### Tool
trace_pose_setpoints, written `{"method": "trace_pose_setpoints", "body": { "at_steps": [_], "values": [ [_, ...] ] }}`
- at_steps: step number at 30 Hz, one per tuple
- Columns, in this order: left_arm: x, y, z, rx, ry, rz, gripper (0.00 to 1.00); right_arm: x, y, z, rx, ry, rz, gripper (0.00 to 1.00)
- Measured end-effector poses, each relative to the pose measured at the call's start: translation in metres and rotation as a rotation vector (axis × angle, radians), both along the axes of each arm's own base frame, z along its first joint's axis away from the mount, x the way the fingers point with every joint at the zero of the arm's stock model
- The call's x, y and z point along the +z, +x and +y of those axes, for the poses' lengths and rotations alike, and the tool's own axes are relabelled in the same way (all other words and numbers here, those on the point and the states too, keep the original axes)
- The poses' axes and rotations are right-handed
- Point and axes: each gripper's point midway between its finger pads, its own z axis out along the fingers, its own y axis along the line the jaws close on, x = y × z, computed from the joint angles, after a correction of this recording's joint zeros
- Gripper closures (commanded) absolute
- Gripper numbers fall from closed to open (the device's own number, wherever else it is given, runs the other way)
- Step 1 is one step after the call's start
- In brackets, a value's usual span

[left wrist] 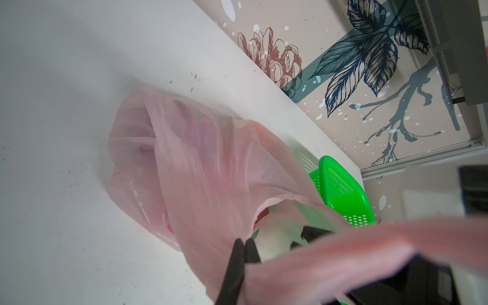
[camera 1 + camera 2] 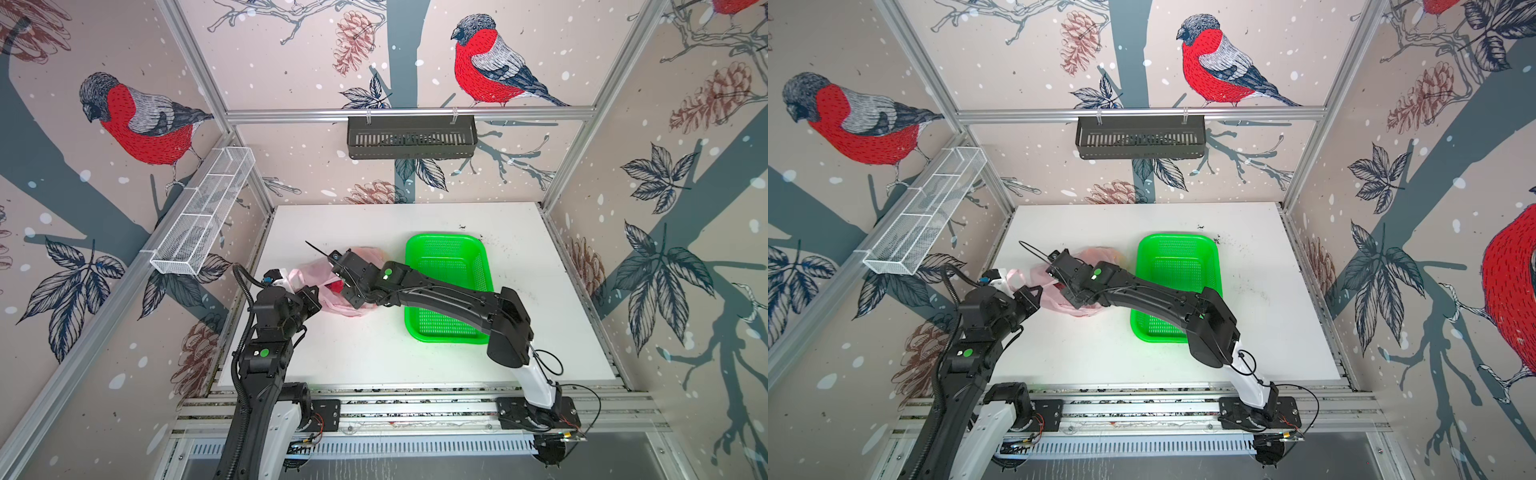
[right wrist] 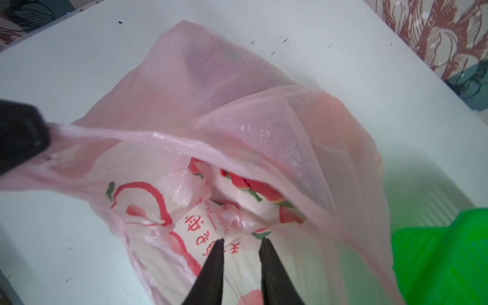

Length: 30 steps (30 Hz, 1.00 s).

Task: Untie the knot of the plastic bag and take out the fruit

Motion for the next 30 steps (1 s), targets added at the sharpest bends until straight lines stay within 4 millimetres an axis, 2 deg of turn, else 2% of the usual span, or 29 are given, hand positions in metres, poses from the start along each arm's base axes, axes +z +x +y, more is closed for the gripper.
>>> {"method": "trace_pose_setpoints", "body": {
  "at_steps": [3, 8, 17, 25, 30],
  "values": [
    [0.006, -0.001, 0.000, -0.002, 0.006, -0.020, 1.00, -0.001, 0.013, 0.009, 0.072, -0.028, -0.026, 0.70],
    [0.011, -0.002, 0.002, 0.015, 0.004, -0.038, 1.00, -0.012, 0.011, 0.019, 0.190, -0.065, -0.020, 0.65],
    [0.002, 0.005, 0.003, 0.031, -0.020, -0.034, 1.00, -0.024, 0.021, 0.009, 0.249, -0.088, 0.011, 0.56],
    [-0.005, 0.010, 0.000, 0.020, -0.041, -0.026, 1.00, -0.038, 0.028, 0.011, 0.289, -0.072, 0.041, 0.36],
    [-0.007, 0.021, -0.002, 0.008, -0.047, -0.026, 1.00, -0.037, 0.038, 0.010, 0.286, -0.045, 0.043, 0.25]
  ]
}}
